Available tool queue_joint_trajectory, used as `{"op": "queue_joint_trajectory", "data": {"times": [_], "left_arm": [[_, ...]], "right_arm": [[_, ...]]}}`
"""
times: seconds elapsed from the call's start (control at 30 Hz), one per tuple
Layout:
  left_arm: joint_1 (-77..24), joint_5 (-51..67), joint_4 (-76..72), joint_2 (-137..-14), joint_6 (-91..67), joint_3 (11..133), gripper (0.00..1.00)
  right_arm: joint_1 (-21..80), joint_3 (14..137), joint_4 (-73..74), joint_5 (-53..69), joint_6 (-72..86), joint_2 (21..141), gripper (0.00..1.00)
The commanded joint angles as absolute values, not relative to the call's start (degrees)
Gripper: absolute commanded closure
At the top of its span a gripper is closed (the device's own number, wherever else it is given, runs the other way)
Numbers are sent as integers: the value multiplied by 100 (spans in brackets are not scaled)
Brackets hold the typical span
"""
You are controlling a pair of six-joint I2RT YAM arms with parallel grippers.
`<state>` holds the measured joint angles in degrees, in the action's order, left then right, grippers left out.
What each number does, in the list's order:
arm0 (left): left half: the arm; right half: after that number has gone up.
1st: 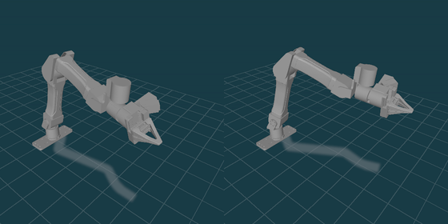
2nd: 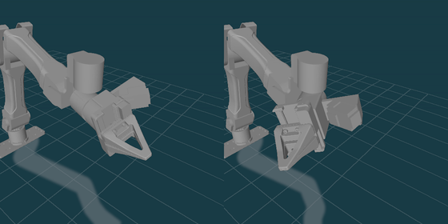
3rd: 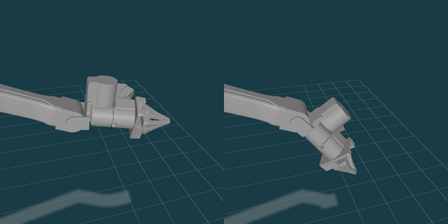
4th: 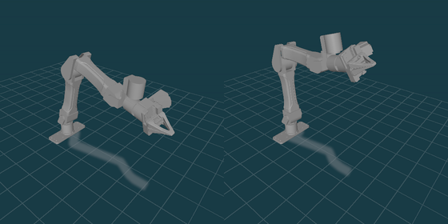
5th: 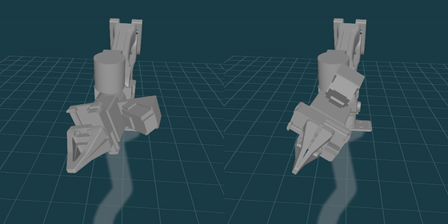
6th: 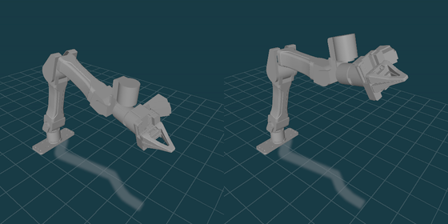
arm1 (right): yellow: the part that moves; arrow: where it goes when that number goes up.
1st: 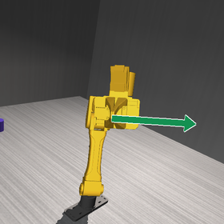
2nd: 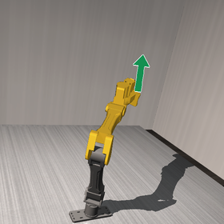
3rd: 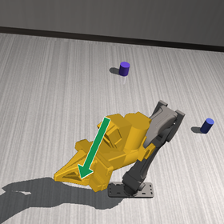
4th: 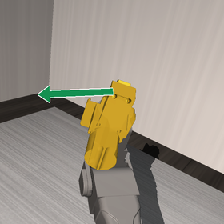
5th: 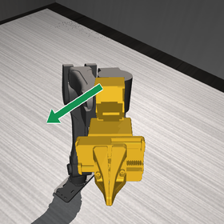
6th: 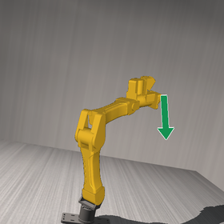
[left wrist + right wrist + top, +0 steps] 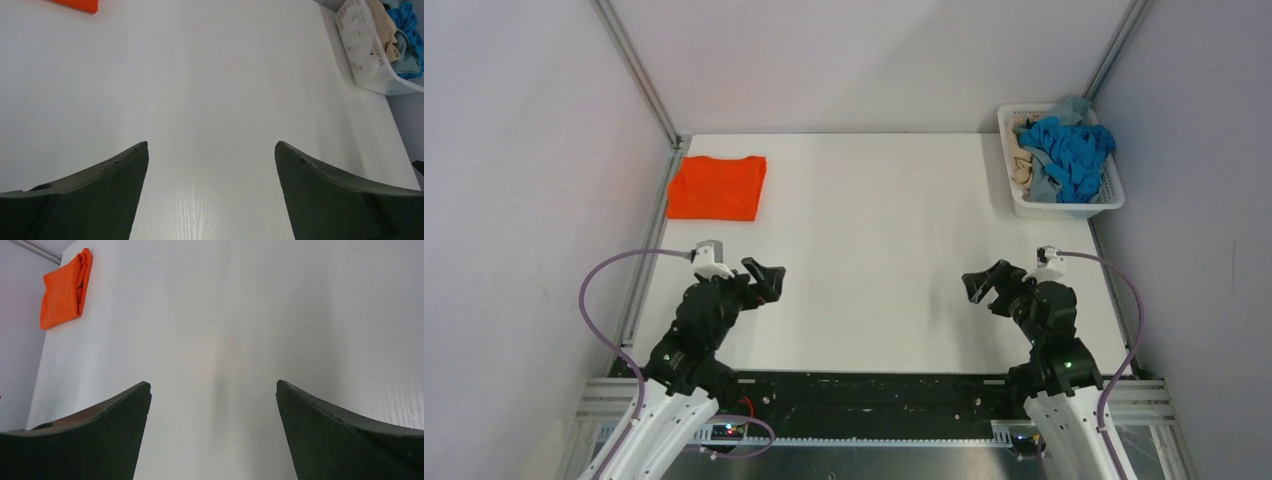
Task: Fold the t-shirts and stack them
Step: Grab crumpled tshirt from bin with the right arm
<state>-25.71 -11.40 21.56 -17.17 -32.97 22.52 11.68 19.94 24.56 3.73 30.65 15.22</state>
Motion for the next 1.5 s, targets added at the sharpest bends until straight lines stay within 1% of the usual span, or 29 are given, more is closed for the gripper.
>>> {"op": "queue_joint_trajectory", "data": {"times": [0.0,0.13,0.17,0.2,0.27,0.37,0.4,0.43,0.5,0.63,0.67,0.77,0.83,0.87,1.0,1.1,1.23,1.33,1.4,1.47], "left_arm": [[-2575,-1185,1983,-1825,-3284,2441,0],[-2575,-1228,1914,-2007,-3284,2529,0],[-2575,-1217,1893,-2049,-3290,2534,0],[-2573,-1215,1829,-2134,-3301,2539,0],[-2575,-1234,1777,-2267,-3298,2546,0],[-2576,-1400,1752,-2404,-3329,2565,0],[-2571,-1421,1730,-2467,-3330,2555,0],[-2574,-1467,1722,-2490,-3326,2561,0],[-2575,-1503,1699,-2565,-3330,2561,0],[-2578,-1629,1617,-2703,-3322,2509,0],[-2572,-1654,1602,-2732,-3318,2511,0],[-2568,-1691,1574,-2847,-3287,2502,0],[-2574,-1715,1517,-2904,-3268,2467,0],[-2579,-1732,1497,-2924,-3265,2451,0],[-2564,-1765,1342,-3099,-3201,2397,0],[-2566,-1791,1325,-3257,-3175,2423,0],[-2565,-1875,1311,-3392,-3161,2446,0],[-2566,-1879,1302,-3453,-3133,2467,0],[-2566,-1889,1301,-3455,-3126,2463,0],[-2566,-1908,1302,-3448,-3115,2470,0]], "right_arm": [[1193,2450,2152,89,3250,1729,0],[1195,2960,1679,43,3141,2391,0],[1186,3293,1676,-102,3083,2925,0],[1182,3492,1678,-390,3027,3097,0],[1146,4107,1696,-851,2762,3875,0],[749,5305,1960,-1436,2458,5308,0],[625,5719,1986,-1436,2424,5572,0],[347,5900,1964,-1399,2320,6084,0],[-114,6394,1852,-1233,2203,6749,0],[-825,7352,1619,-620,1944,7938,0],[-960,7753,1692,-537,1877,8304,0],[-1147,8560,1892,-611,1612,9098,0],[-1255,9329,2272,-847,1509,9752,0],[-1322,9909,2488,-877,1428,10218,0],[-1363,11482,2820,-440,1062,11490,0],[-1362,12555,3051,-90,1112,12407,0],[-1341,13218,2950,-90,1145,13168,0],[-1349,13411,2885,-446,1136,13492,4],[-1353,13408,2812,-607,1075,13602,9],[-1353,13281,2672,-661,1010,13624,17]]}}
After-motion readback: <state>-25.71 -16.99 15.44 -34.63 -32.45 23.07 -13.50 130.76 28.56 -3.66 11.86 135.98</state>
